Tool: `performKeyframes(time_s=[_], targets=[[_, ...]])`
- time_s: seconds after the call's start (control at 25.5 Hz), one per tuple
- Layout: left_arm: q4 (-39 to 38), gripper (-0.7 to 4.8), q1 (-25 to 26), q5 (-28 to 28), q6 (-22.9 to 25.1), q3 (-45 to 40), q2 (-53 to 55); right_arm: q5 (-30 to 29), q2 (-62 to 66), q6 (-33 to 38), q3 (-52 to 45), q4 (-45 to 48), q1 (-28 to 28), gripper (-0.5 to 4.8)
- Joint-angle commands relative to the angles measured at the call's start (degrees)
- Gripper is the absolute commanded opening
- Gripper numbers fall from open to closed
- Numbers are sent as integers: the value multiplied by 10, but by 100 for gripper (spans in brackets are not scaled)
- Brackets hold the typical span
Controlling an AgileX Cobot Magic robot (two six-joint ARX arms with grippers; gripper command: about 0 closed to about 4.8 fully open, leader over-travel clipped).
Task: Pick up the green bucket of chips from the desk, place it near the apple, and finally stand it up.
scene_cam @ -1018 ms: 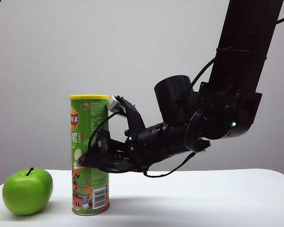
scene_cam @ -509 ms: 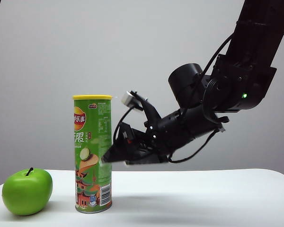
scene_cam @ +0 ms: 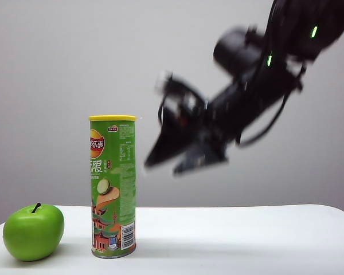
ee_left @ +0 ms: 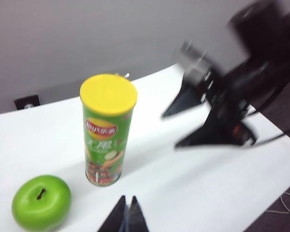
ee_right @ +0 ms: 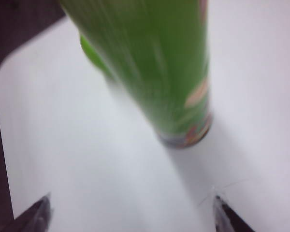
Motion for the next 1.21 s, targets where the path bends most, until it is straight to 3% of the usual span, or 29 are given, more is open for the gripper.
performKeyframes(time_s=[0.04, 0.16, 0.23, 0.31, 0.51, 0.55, 0.63, 0.67, 0.78, 0.82, 0.86, 1.1, 1.21], targets=[[-23, -5, 0, -2, 9, 1, -28, 42, -80, 0, 2, -36, -6, 479], [-24, -5, 0, -39, 9, 1, -94, 42, -149, 16, -1, -90, -40, 479], [-32, -5, 0, -103, 9, -1, -147, 39, -217, 41, -26, -86, -92, 479], [-33, -5, 0, -129, 5, -5, -165, 34, -259, 54, -45, -77, -126, 479], [48, -5, 0, -208, -53, -55, -172, 16, -430, 107, -144, 25, -252, 477], [76, -5, 0, -208, -66, -67, -172, 18, -453, 122, -165, 55, -273, 446], [127, -5, 0, -228, -65, -94, -172, 17, -487, 143, -203, 106, -302, 218], [144, -5, 0, -272, -66, -111, -173, 18, -505, 144, -228, 134, -313, 98], [163, -5, 0, -289, -71, -132, -177, 17, -528, 166, -261, 163, -331, 66], [168, -5, 0, -290, -71, -139, -187, 16, -548, 171, -276, 176, -333, 11], [168, -5, 0, -290, -71, -140, -192, 17, -566, 170, -287, 187, -333, -8], [158, -5, 0, -303, -88, -165, -231, 122, -767, 177, -378, 225, -343, -8], [187, -5, 0, -304, -101, -189, -231, 138, -802, 189, -408, 221, -342, -8]])
